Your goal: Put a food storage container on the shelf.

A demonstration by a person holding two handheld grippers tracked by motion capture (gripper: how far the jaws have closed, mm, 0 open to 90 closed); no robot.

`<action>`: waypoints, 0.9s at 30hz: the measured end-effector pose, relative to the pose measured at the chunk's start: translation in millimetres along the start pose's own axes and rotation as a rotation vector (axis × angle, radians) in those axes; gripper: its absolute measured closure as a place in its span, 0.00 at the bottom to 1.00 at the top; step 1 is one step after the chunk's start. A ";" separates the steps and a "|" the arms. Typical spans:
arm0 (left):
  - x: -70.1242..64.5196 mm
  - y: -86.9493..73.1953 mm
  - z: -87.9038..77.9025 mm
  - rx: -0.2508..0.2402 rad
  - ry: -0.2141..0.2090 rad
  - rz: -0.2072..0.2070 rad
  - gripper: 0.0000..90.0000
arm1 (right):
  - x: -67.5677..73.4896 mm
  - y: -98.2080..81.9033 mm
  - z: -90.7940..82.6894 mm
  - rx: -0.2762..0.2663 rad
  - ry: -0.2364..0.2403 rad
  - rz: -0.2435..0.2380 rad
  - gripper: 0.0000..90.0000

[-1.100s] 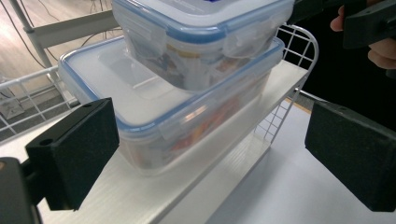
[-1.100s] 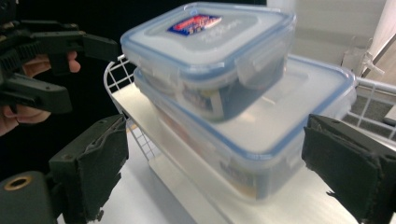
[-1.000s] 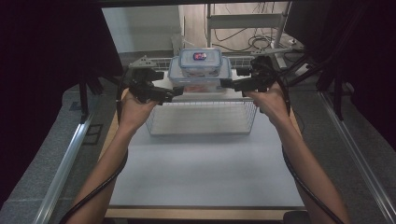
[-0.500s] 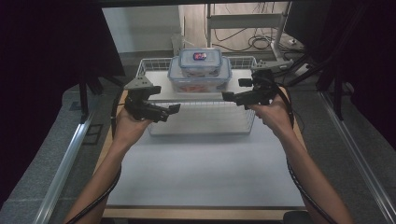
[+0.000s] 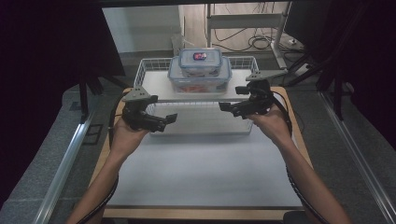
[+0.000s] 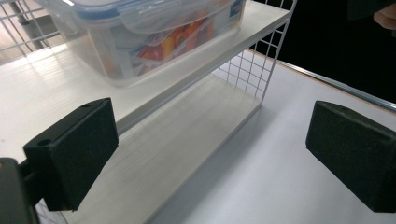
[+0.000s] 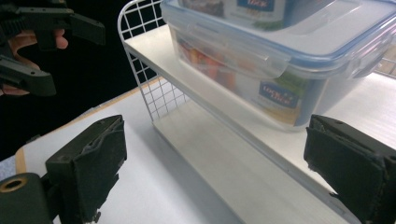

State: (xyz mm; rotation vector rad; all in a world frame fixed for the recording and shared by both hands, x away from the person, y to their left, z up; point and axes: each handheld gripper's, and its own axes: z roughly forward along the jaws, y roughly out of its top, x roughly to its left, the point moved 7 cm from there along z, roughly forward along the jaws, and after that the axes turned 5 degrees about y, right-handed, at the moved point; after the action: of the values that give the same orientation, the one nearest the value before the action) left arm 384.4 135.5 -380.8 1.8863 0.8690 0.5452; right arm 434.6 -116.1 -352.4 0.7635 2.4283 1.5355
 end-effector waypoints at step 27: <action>-14.0 -30.2 -3.2 0.016 0.009 0.011 0.01 | 18.3 -33.1 -2.2 0.026 -0.013 -0.047 0.06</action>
State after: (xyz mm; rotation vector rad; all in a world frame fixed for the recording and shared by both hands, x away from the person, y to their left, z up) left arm 363.0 135.5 -406.5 1.9058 0.8715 0.5556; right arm 407.1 -119.9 -378.4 0.7137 2.4432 1.4811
